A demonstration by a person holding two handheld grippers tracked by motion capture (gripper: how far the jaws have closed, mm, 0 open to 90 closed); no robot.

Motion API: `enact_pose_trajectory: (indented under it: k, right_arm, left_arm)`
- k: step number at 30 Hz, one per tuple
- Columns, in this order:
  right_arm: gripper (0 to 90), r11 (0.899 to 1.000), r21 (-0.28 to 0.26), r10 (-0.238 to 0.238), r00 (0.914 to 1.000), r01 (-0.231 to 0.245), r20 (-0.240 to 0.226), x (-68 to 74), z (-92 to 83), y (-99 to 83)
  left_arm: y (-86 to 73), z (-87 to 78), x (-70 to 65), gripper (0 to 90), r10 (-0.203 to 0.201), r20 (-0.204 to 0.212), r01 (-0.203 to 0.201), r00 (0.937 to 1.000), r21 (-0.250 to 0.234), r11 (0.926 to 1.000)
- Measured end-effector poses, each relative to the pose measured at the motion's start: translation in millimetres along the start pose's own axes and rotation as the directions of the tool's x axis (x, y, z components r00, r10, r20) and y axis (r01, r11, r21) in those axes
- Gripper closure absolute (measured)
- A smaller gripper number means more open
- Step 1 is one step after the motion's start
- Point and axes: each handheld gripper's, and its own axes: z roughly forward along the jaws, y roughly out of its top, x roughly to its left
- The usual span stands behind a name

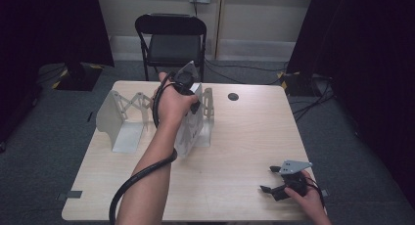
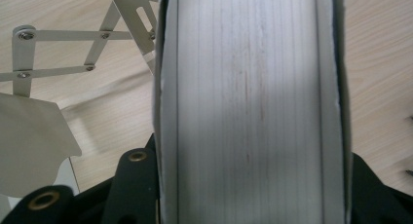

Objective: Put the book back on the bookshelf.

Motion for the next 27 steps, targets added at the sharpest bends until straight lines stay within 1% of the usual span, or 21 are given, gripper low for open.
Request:
enact_pose_trajectory:
  k: [2,4,7,9,12,13,17,20,21,26,27]
  right_arm:
    - [13.7,1.000,0.000,0.000,1.0000,0.000,0.000,0.0,0.0,0.0]
    - [13.7,1.000,0.000,0.000,1.0000,0.000,0.000,0.0,0.0,0.0]
    - [13.7,1.000,0.000,0.000,1.0000,0.000,0.000,0.0,0.0,0.0]
    - [13.7,1.000,0.000,0.000,1.0000,0.000,0.000,0.0,0.0,0.0]
    - [13.7,1.000,0.000,0.000,1.0000,0.000,0.000,0.0,0.0,0.0]
    - [13.7,1.000,0.000,0.000,1.0000,0.000,0.000,-0.1,0.0,0.0]
    - [13.7,1.000,0.000,-0.001,1.0000,0.001,0.000,-0.1,0.0,0.0]
    - [13.7,1.000,-0.001,0.001,1.0000,-0.001,0.001,0.1,-0.1,-0.1]
    - [13.7,1.000,-0.001,0.001,1.0000,-0.001,0.001,0.1,-0.1,-0.1]
    - [13.7,1.000,-0.001,0.000,1.0000,0.000,0.001,0.0,-0.1,-0.1]
    - [13.7,1.000,-0.001,0.001,1.0000,-0.001,0.001,0.1,-0.1,-0.1]
  left_arm:
    - [0.4,0.4,0.4,52.4,-0.006,0.001,0.006,1.0000,0.001,1.0000]
    - [1.0,0.5,0.7,52.3,-0.001,0.000,0.001,1.0000,0.003,1.0000]
    - [1.7,0.4,1.8,52.4,-0.011,0.001,0.011,0.9999,-0.004,0.9999]
    - [2.4,0.7,2.0,52.3,-0.003,-0.002,0.003,1.0000,-0.003,1.0000]
    - [3.2,2.6,2.4,52.4,-0.004,-0.003,0.004,1.0000,0.000,1.0000]
    - [3.1,3.9,2.2,52.4,-0.015,0.001,0.015,0.9999,-0.002,0.9999]
    - [4.1,7.1,3.2,52.4,-0.024,0.007,0.024,0.9997,0.000,0.9997]
    - [5.4,7.9,2.2,52.3,-0.021,0.002,0.021,0.9998,0.001,0.9998]
    - [5.8,8.2,1.9,52.3,-0.031,-0.004,0.031,0.9995,-0.003,0.9995]
    - [8.0,8.8,3.0,52.3,-0.035,-0.006,0.035,0.9994,-0.007,0.9994]
    - [8.5,9.0,3.2,52.4,-0.029,-0.008,0.029,0.9995,-0.003,0.9996]
